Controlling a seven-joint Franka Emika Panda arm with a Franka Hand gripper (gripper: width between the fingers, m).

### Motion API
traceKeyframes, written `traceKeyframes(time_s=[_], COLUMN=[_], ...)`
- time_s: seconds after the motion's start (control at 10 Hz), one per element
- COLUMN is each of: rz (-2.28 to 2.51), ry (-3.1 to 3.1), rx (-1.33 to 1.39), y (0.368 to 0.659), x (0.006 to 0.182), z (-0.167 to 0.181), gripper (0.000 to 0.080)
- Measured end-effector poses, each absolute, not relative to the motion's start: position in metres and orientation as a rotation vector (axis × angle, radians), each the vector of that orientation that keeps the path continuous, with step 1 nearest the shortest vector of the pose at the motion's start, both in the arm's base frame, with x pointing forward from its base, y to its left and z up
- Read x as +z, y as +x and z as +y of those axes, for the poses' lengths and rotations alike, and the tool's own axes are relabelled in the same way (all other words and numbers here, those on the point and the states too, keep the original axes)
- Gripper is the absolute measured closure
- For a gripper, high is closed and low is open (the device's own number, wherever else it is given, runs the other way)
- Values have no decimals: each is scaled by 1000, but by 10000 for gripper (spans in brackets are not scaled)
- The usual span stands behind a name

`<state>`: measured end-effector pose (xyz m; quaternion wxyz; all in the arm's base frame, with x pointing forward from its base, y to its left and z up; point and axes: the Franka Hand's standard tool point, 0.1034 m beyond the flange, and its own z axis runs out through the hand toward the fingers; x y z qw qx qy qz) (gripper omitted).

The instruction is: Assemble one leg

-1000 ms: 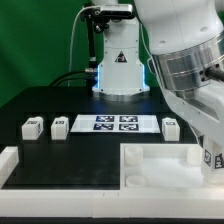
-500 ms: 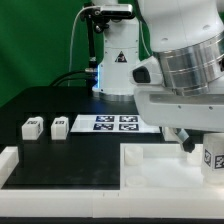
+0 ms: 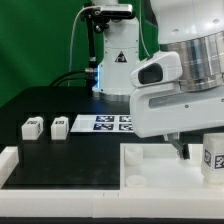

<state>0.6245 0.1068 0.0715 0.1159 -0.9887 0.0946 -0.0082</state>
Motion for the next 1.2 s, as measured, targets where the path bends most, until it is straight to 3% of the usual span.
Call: traceKeyframes(time_s=[0.1,0.2,0.3,0.9,1.2], rz=[426,586,730,1832,1800], ry=[-2872,-2835,-2798,-2175,-2193], rx=[-7,15,34,209,212], y=[624,624,624,627,626], x=[72,71,71,68,68], z=[108,110,109,107,108], gripper=[421,421,505,505,505])
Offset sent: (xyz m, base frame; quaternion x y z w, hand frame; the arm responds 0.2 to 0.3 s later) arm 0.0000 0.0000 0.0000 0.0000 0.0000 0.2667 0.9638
